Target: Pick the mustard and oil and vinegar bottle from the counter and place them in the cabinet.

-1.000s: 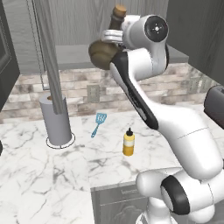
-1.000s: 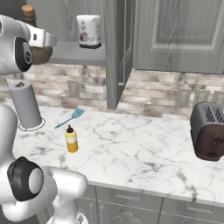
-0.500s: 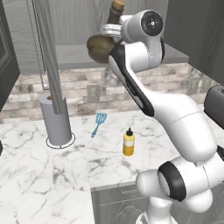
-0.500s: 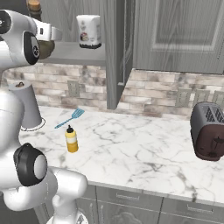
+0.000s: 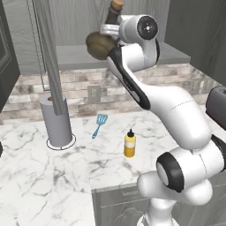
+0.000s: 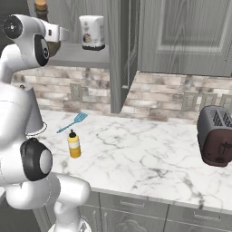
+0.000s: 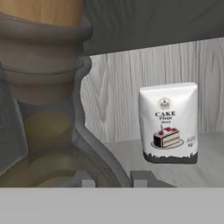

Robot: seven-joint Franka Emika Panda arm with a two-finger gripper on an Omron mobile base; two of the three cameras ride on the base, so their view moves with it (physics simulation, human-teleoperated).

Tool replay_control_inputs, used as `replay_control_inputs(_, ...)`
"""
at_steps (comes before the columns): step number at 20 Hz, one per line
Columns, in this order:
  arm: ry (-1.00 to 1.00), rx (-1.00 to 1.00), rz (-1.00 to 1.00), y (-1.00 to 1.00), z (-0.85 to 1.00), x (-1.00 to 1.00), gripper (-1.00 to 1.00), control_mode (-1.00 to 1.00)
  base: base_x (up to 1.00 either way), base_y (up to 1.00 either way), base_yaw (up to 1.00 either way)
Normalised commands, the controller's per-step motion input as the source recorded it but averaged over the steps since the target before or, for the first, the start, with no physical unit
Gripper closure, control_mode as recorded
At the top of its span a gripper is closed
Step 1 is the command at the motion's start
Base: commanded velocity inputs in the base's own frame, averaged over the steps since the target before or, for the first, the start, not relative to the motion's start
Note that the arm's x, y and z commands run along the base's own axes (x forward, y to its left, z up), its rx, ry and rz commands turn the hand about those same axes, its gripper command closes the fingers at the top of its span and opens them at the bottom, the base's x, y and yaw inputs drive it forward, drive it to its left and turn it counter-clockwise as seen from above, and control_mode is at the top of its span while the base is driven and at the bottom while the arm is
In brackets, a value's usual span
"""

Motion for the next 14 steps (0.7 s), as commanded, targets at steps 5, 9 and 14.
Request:
replay_control_inputs(5, 0.00, 0.00, 0.01, 0.12, -0.27, 0.53, 1.00, -1.00, 0.00, 0.00, 0.00)
replay_control_inputs(9, 0.00, 0.00, 0.04, 0.21, -0.13, 0.38, 1.00, -1.00, 0.00, 0.00, 0.00)
replay_control_inputs(14, 0.01, -0.01, 0.07, 0.34, -0.07, 0.38, 1.00, -1.00, 0.00, 0.00, 0.00)
